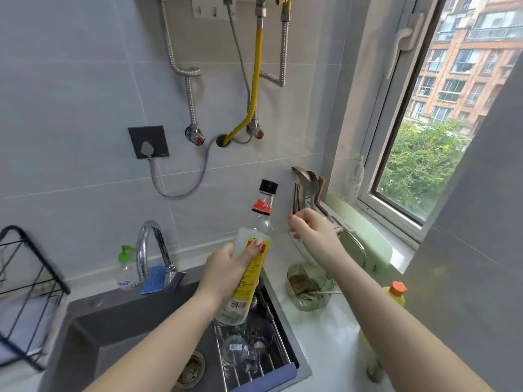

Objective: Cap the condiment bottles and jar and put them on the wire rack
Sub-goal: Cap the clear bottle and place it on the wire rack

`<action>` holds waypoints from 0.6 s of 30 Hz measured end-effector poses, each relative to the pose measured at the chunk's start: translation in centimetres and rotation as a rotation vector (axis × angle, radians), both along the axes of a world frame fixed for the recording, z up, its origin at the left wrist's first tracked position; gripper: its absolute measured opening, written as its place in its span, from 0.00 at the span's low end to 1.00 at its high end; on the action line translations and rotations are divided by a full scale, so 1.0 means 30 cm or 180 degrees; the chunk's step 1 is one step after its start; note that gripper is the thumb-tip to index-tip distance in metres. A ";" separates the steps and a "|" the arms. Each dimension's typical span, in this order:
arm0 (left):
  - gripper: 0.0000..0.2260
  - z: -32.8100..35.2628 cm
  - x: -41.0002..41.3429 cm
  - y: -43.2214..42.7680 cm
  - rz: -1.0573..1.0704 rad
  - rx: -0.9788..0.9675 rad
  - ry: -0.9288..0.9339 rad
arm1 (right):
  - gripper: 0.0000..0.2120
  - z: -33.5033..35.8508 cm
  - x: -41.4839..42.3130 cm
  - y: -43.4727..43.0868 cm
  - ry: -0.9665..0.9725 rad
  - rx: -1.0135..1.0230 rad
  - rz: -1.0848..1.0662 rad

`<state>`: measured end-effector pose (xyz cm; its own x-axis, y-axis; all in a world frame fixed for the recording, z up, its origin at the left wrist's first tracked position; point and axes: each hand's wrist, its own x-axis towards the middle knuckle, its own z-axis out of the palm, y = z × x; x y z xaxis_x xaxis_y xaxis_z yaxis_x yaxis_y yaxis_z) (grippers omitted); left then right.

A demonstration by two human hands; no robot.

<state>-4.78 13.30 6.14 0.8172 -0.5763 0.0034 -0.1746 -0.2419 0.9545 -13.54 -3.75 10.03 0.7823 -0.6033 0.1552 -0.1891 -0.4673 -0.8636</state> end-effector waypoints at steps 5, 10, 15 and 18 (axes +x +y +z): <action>0.35 -0.007 0.113 0.177 0.0290 -0.0383 0.0390 | 0.16 -0.023 0.143 0.138 0.0016 0.0168 0.0193; 0.31 0.008 0.231 0.395 0.0597 -0.0718 0.0310 | 0.12 -0.051 0.317 0.324 0.0108 0.0399 0.0477; 0.24 0.025 0.356 0.642 0.0967 -0.0705 0.0345 | 0.13 -0.073 0.498 0.547 0.0252 0.0472 0.0793; 0.24 0.029 0.439 0.804 0.1181 -0.0692 0.0267 | 0.12 -0.077 0.612 0.704 0.0273 0.0445 0.1010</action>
